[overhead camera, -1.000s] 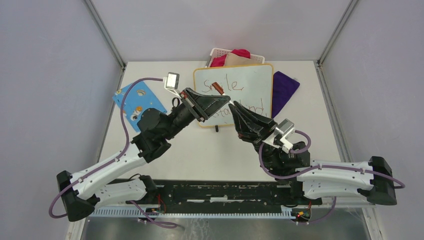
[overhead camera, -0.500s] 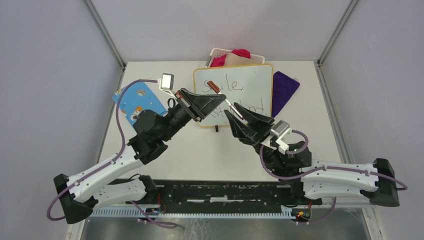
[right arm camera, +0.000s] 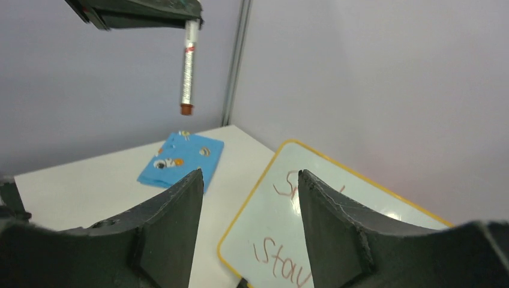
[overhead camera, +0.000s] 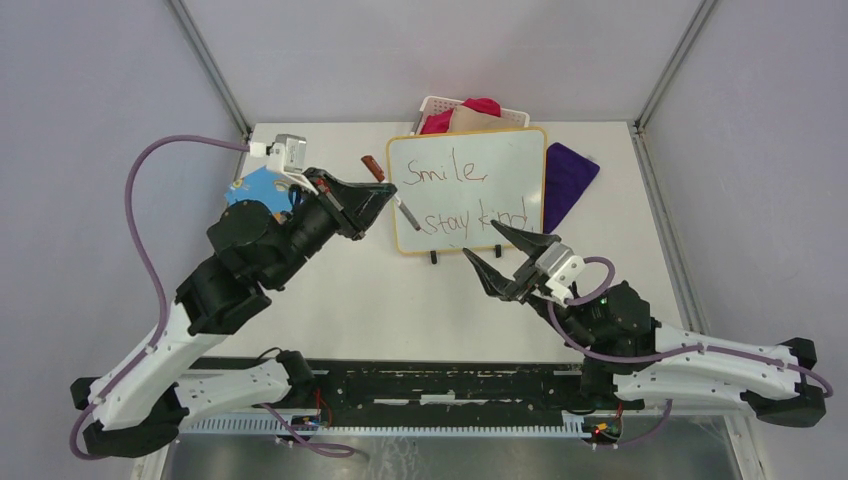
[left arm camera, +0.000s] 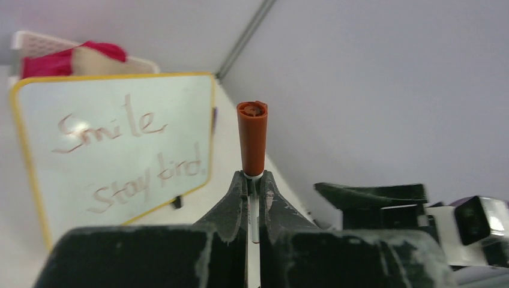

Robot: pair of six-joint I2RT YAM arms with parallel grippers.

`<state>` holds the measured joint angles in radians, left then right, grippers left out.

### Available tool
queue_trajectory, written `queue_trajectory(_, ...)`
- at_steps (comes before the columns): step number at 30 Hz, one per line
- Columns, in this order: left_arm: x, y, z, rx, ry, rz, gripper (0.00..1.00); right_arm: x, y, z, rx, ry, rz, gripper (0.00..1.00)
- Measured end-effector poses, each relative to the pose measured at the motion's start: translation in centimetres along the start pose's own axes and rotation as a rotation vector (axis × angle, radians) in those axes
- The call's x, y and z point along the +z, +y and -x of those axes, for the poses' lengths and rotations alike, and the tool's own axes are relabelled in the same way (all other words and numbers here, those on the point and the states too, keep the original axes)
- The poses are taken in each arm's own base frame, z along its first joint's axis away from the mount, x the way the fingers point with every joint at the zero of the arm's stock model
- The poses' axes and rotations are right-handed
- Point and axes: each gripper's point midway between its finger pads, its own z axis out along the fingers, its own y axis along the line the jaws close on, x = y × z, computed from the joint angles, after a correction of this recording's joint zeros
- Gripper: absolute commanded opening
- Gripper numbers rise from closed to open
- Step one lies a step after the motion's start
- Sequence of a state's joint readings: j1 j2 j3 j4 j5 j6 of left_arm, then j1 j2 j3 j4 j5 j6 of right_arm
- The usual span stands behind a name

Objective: Write a sentence on the whiteboard
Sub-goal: Place the whiteboard marker at the center of the board.

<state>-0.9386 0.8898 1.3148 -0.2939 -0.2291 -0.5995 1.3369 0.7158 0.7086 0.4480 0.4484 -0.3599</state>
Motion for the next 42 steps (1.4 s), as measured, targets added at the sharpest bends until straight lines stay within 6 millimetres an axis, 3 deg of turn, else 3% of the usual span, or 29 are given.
queue_trajectory(5,-1.9,6.0,-2.9,0.137,0.121,0.248,0.02,-2.0,-0.2,-4.0,-0.037,0.128,-0.003,0.65)
queue_trajectory(12,-2.8,14.9,-10.8,0.280,0.429,0.572,0.02,-2.8,0.9,-9.1,-0.109,0.298,0.013,0.64)
queue_trajectory(15,-3.9,20.1,-14.6,0.264,0.564,0.699,0.02,-3.2,1.2,-11.0,-0.138,0.358,0.014,0.64)
queue_trajectory(17,-5.7,23.8,-16.7,0.209,0.640,0.784,0.02,-3.5,1.1,-11.9,-0.149,0.383,0.003,0.64)
queue_trajectory(20,-8.0,27.8,-19.0,0.122,0.726,0.888,0.02,-4.2,0.8,-13.3,-0.162,0.416,-0.021,0.64)
queue_trajectory(24,-7.8,29.7,-21.5,0.050,0.806,0.910,0.02,-4.9,0.6,-14.4,-0.169,0.442,-0.038,0.64)
queue_trajectory(31,-7.1,33.1,-24.6,-0.029,0.906,0.966,0.02,-5.4,0.0,-14.0,-0.143,0.428,-0.065,0.64)
queue_trajectory(42,-6.1,35.3,-27.1,-0.053,0.976,0.974,0.02,-6.1,-0.4,-14.5,-0.139,0.433,-0.080,0.64)
